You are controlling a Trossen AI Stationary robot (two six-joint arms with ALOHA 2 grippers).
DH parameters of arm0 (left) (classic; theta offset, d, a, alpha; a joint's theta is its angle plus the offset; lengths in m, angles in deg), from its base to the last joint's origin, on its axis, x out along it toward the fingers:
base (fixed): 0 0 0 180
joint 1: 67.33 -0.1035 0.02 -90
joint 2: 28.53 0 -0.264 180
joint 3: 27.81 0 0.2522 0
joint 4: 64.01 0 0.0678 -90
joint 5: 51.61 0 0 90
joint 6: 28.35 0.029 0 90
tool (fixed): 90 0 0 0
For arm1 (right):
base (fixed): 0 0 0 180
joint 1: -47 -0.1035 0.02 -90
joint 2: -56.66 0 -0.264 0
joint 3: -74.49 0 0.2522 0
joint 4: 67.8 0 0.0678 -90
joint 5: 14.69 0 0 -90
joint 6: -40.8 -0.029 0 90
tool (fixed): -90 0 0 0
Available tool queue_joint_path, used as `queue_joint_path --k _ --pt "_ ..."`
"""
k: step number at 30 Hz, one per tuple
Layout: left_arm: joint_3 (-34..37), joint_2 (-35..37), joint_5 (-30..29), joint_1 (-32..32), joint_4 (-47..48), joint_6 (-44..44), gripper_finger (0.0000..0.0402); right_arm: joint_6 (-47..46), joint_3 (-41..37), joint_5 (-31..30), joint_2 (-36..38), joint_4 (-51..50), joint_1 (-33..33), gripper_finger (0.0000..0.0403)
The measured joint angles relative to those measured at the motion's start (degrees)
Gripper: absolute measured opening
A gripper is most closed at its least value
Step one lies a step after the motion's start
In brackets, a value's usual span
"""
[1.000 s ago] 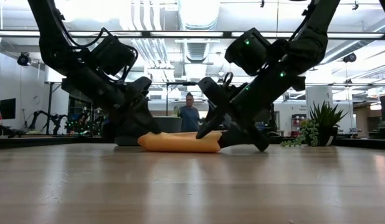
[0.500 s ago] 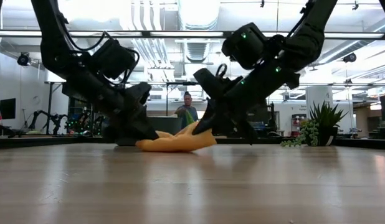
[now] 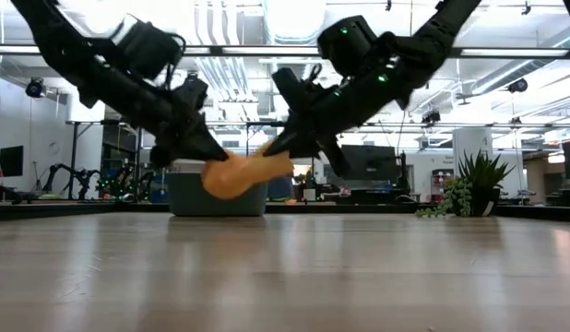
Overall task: Fold microfiber towels
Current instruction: Put the orange microfiber towel into the green bin
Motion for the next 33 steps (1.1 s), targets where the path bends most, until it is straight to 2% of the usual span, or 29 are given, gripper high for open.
queue_joint_path --k 4,12,18,26,33 --pt "0.0 6.0 -1.5 -2.9 4.6 3.1 0.0002 5.2 4.5 0.2 0.0 -2.2 2.2 0.0013" --pt "-0.5 13.7 -1.4 -11.0 6.1 8.4 0.0001 16.0 15.9 0.2 -1.6 -12.8 5.9 0.0013" --pt "-0.9 15.0 -1.3 -15.8 7.6 9.4 0.0 20.8 22.9 0.9 -5.0 -17.0 8.6 0.0013" --pt "-2.4 15.0 -1.2 -19.8 7.6 12.7 0.0 21.9 29.4 9.7 -10.0 -17.4 13.2 0.0013" --pt "-7.7 15.0 -1.2 -22.6 11.8 18.7 0.0 23.6 35.9 14.4 -13.6 -17.3 15.8 0.0013"
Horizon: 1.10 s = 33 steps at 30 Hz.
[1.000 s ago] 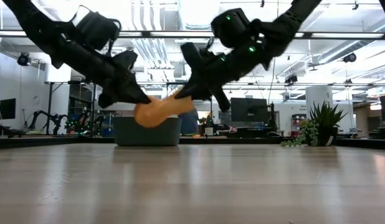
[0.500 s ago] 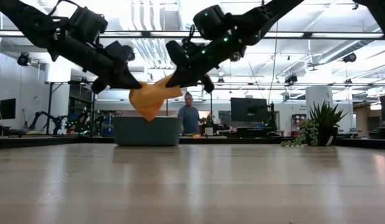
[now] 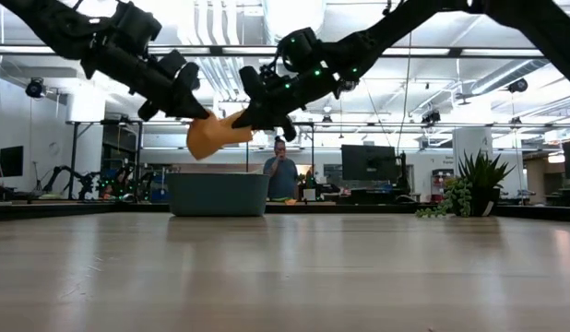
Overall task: Fold microfiber towels
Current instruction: Put the orange microfiber towel into the green bin
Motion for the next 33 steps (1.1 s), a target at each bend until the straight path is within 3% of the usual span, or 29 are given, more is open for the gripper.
queue_joint_path --k 7,14,23,28,33 --pt "-1.7 -0.4 -0.1 -1.3 9.8 -1.3 0.0 2.5 5.3 2.3 -5.0 -5.0 1.2 0.0013" --pt "0.5 -4.0 -0.2 -1.6 9.8 -2.5 0.0 2.7 8.5 2.3 -8.4 -12.0 2.1 0.0013" --pt "0.2 -10.2 -0.5 -1.7 8.7 -2.8 0.0003 1.3 8.5 2.1 -7.7 -13.5 2.2 0.0013" --pt "0.2 -11.3 -1.7 -1.8 8.8 -4.1 0.0039 1.1 8.5 2.1 -7.7 -14.7 2.2 0.0025" --pt "0.2 -9.9 -3.0 -2.0 9.2 -4.0 0.008 0.5 8.7 2.0 -7.7 -16.2 2.2 0.0071"
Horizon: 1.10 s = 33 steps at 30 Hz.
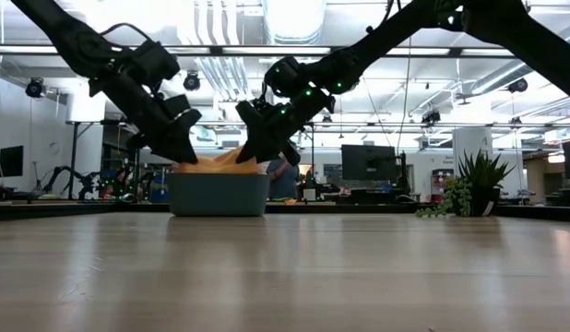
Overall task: Fold microfiber towels
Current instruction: Put the orange microfiber towel into the green bin
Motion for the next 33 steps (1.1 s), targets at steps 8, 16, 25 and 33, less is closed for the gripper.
queue_joint_path --k 8,16,25,33 --pt "-0.2 2.1 -1.6 -0.4 4.1 0.1 0.012 0.1 0.0 0.0 0.6 -1.0 0.3 0.0142" --pt "-0.3 4.2 -3.1 -0.4 4.7 2.7 0.015 2.9 0.1 0.0 2.9 -7.6 1.4 0.0174" --pt "-1.8 8.2 -2.2 -0.2 -1.3 13.6 0.015 8.7 0.1 -0.5 7.3 -10.1 3.8 0.015" --pt "2.0 2.5 1.8 0.3 -16.3 10.1 0.0088 11.5 0.1 -0.3 5.8 1.1 2.4 0.0043"
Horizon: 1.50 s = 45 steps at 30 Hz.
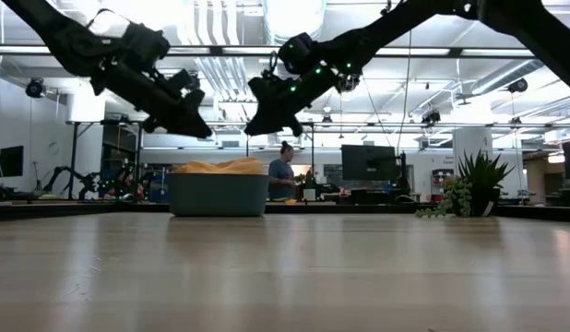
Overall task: Fold microfiber towels
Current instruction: Put the orange microfiber towel into the green bin
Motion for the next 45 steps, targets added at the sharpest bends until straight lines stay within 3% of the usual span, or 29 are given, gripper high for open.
queue_joint_path --k 2,7,15,23,33,40,45 --pt "0.5 -2.3 0.1 0.2 -2.0 0.1 0.006 0.2 0.0 0.0 -1.3 2.3 -0.2 0.0018" --pt "0.5 -8.5 -0.3 0.1 -6.4 -0.1 0.0005 -1.3 0.0 -0.3 -5.8 9.6 -0.2 0.0012" --pt "0.3 -14.5 -7.3 -0.5 -6.5 -1.1 0.001 1.2 -0.1 -5.4 -10.1 8.5 -0.2 0.0012" --pt "0.4 -15.5 -7.7 -0.7 -5.1 -4.0 0.001 3.5 -0.1 -5.6 -9.8 7.8 -0.2 0.0012" --pt "0.6 -6.5 -7.6 -0.7 -1.9 1.8 0.001 7.4 -0.1 -5.3 -5.1 3.3 -0.4 0.0012" --pt "1.6 -0.2 6.3 -0.6 6.5 9.8 0.001 8.9 -0.1 6.2 -4.8 -0.8 -1.0 0.0012" --pt "2.5 -2.0 7.7 -0.6 7.2 9.5 0.001 8.6 -0.1 6.9 -6.3 -1.3 -1.0 0.0012"
